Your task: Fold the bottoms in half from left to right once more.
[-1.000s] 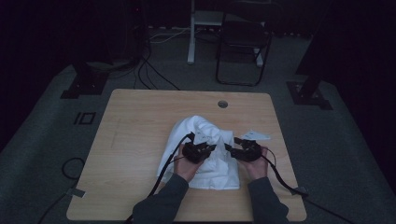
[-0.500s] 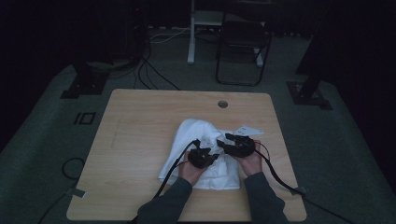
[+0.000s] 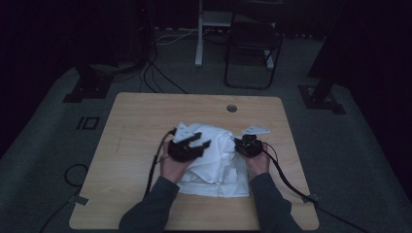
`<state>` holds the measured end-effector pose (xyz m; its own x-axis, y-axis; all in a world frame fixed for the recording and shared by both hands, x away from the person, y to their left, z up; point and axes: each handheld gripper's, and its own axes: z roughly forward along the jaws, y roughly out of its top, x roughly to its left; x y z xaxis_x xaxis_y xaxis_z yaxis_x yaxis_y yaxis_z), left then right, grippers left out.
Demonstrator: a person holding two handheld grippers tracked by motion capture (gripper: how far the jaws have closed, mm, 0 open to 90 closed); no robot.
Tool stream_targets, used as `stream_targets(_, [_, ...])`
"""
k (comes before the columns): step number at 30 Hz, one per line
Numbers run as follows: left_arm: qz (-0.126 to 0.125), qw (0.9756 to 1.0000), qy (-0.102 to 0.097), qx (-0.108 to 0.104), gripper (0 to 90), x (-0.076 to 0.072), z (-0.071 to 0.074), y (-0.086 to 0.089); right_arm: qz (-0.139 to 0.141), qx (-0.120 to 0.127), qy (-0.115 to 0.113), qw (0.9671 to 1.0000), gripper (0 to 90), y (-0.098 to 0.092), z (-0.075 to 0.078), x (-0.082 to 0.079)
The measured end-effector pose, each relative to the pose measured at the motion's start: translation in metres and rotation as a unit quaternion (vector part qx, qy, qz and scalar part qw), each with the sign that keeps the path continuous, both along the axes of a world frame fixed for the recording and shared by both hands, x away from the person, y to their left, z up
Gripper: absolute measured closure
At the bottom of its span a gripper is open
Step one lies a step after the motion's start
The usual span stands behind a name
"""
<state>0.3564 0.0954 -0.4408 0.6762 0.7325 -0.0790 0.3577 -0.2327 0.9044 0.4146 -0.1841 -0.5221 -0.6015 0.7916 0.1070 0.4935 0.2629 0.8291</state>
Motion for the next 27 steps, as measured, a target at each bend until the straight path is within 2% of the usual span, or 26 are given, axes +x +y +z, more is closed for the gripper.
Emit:
stream_targets(1, [0.030,0.9995,0.010,-0.006,51.2,0.010,-0.002,0.014,0.001,-0.001,0.000,1.0000,81.8,0.000,0.000,0.000])
stream_targets(3, [0.061,0.9979,0.024,0.000,52.6,0.024,-0.009,0.029,0.001,-0.001,0.002,1.0000,80.8,0.000,-0.001,0.002])
stream_targets(5, [0.071,0.9966,0.039,0.017,53.6,0.035,-0.021,0.035,0.001,-0.005,0.004,1.0000,80.3,0.000,-0.002,0.003])
stream_targets(6, [0.071,0.9960,0.047,0.029,54.9,0.037,-0.027,0.036,0.001,-0.006,0.004,1.0000,80.2,0.000,-0.002,0.003])
stream_targets(7, [0.063,0.9949,0.060,0.051,55.1,0.040,-0.040,0.033,0.001,-0.007,0.005,1.0000,79.9,-0.001,-0.002,0.004])
stream_targets(9, [0.046,0.9943,0.071,0.065,56.2,0.040,-0.053,0.029,0.002,-0.009,0.005,0.9999,79.3,-0.001,-0.002,0.004])
stream_targets(10, [0.038,0.9949,0.071,0.060,56.2,0.037,-0.060,0.026,0.002,-0.011,0.005,0.9999,78.9,-0.001,-0.002,0.004])
stream_targets(14, [0.038,0.9952,0.066,0.062,56.2,0.032,-0.069,0.019,0.000,-0.024,0.004,0.9997,73.4,-0.003,0.000,0.002])
stream_targets(15, [0.042,0.9948,0.065,0.068,56.3,0.032,-0.074,0.015,-0.010,-0.036,-0.002,0.9993,65.4,-0.005,0.005,-0.001])
stream_targets(16, [0.041,0.9945,0.066,0.071,56.4,0.032,-0.076,0.015,-0.012,-0.038,-0.007,0.9992,63.2,-0.006,0.007,-0.003])
stream_targets(19, [0.042,0.9942,0.075,0.063,56.4,0.034,-0.081,0.014,-0.014,-0.030,-0.021,0.9992,56.4,-0.015,0.016,-0.011])
stream_targets(22, [0.046,0.9943,0.074,0.060,56.5,0.034,-0.083,0.014,-0.020,-0.014,-0.037,0.9990,53.8,-0.026,0.029,-0.023])
stream_targets(27, [0.048,0.9940,0.076,0.062,56.5,0.034,-0.082,0.013,-0.001,0.013,-0.060,0.9981,50.2,-0.027,0.047,-0.037])
